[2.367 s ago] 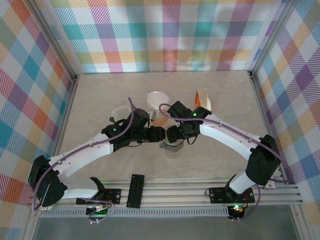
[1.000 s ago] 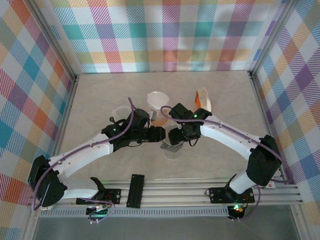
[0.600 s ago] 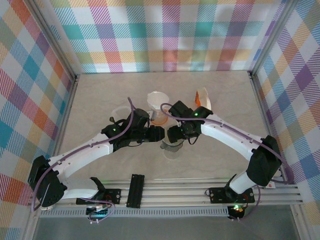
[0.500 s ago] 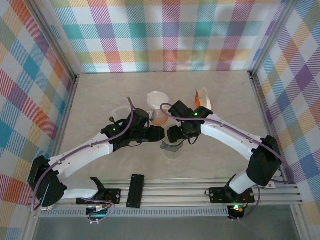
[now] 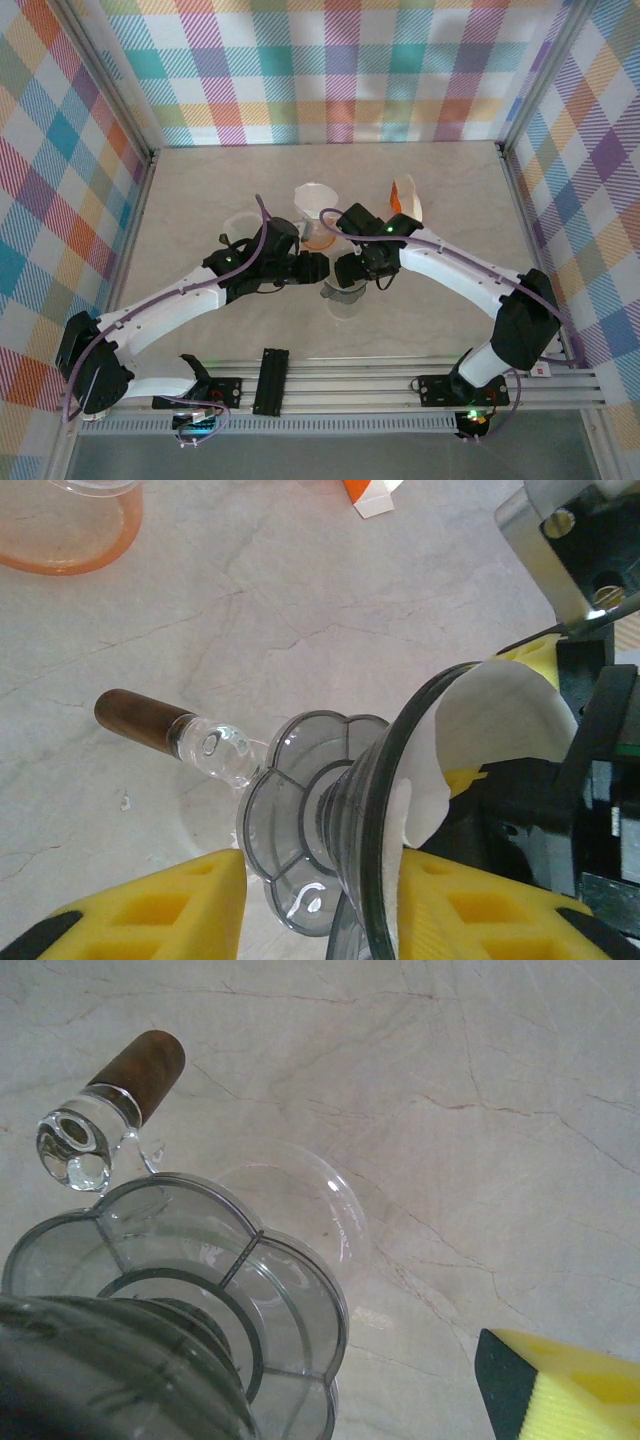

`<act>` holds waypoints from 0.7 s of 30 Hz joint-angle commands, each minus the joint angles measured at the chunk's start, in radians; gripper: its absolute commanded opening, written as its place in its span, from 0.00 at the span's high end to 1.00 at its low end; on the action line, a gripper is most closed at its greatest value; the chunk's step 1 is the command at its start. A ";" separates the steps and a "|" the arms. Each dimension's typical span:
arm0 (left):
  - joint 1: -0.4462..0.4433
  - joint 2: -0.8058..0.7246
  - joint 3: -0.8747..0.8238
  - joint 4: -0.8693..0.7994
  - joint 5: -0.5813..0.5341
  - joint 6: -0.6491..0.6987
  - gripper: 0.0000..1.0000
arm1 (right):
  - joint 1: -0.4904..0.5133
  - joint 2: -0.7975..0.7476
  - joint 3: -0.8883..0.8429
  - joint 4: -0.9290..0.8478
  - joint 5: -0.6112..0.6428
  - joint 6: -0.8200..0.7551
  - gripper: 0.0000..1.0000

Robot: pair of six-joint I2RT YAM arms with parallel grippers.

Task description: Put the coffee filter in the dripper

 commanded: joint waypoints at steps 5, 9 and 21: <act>-0.012 -0.022 -0.013 0.008 -0.002 -0.012 0.58 | 0.002 -0.163 0.056 0.000 0.032 0.003 0.18; -0.011 -0.026 -0.012 0.011 -0.007 -0.017 0.57 | 0.003 -0.227 0.053 0.032 0.069 -0.007 0.17; -0.010 -0.101 -0.001 0.036 -0.011 -0.021 0.35 | 0.002 -0.392 -0.055 0.178 0.118 -0.005 0.15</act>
